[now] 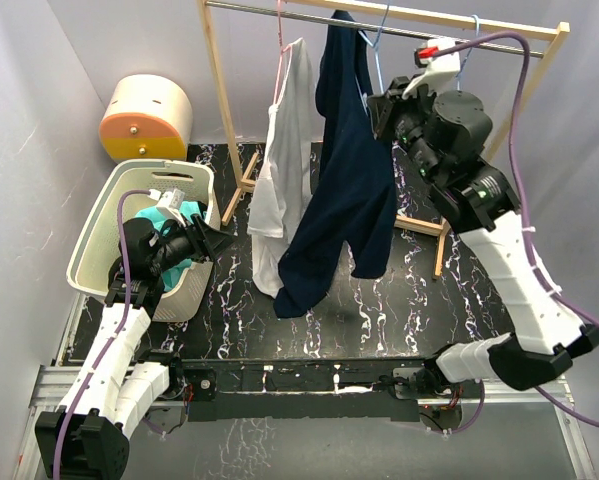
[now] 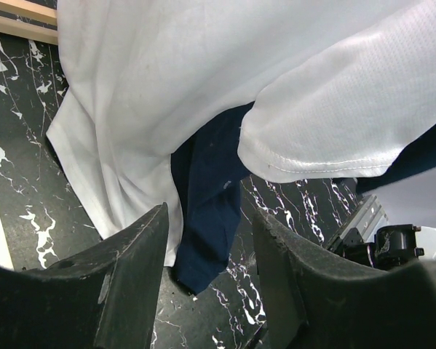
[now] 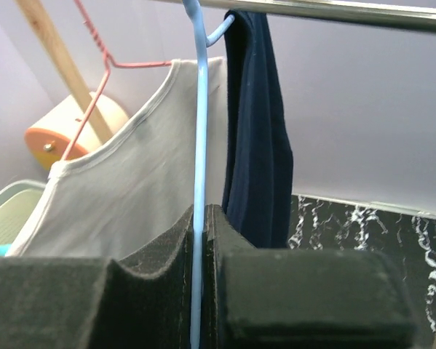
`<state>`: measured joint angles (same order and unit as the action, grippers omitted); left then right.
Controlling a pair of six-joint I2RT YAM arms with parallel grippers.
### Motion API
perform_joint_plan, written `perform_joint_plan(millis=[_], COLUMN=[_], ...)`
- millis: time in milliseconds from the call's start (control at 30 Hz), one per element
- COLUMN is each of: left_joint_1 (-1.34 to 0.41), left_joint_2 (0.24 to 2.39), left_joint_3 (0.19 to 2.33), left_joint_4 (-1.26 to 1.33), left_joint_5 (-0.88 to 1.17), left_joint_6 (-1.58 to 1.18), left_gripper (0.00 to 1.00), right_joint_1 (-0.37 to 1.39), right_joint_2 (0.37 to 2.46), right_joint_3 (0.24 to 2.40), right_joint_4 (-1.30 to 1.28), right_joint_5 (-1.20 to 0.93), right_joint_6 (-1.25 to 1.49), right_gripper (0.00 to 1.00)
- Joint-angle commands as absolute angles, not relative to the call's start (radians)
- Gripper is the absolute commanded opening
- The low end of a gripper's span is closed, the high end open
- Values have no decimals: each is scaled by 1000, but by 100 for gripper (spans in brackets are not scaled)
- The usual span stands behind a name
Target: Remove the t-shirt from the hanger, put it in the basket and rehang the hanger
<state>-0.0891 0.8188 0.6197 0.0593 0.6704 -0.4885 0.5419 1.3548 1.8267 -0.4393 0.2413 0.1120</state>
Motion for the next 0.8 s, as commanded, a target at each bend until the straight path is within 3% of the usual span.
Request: perform_joint_plan(millis=[0,333,433,667,767], left_joint_1=[-94,-98,-98,-163,-338], left_joint_2=[806,787,805,897,953], left_joint_3=[613,668,759,918,1005], left_joint_4=[82,226,375,889,756], left_joint_5=[698,829,915,960,920], left_joint_6=[-486,-558,-686,-1084,-984], left_gripper=[50,62,71,87,86], right_joint_1=[539,539,539,538,538], right_joint_2=[1216,978,923,796,773], right_joint_3=[1813,1691,1628,1475,1439], right_joint_4=[-521,-977,-1057,-1010,-928], right_joint_5=[101,-300,-473,-785,-824], right_joint_6=[188,227,230,264,300], right_gripper=[8,8,8,8,8])
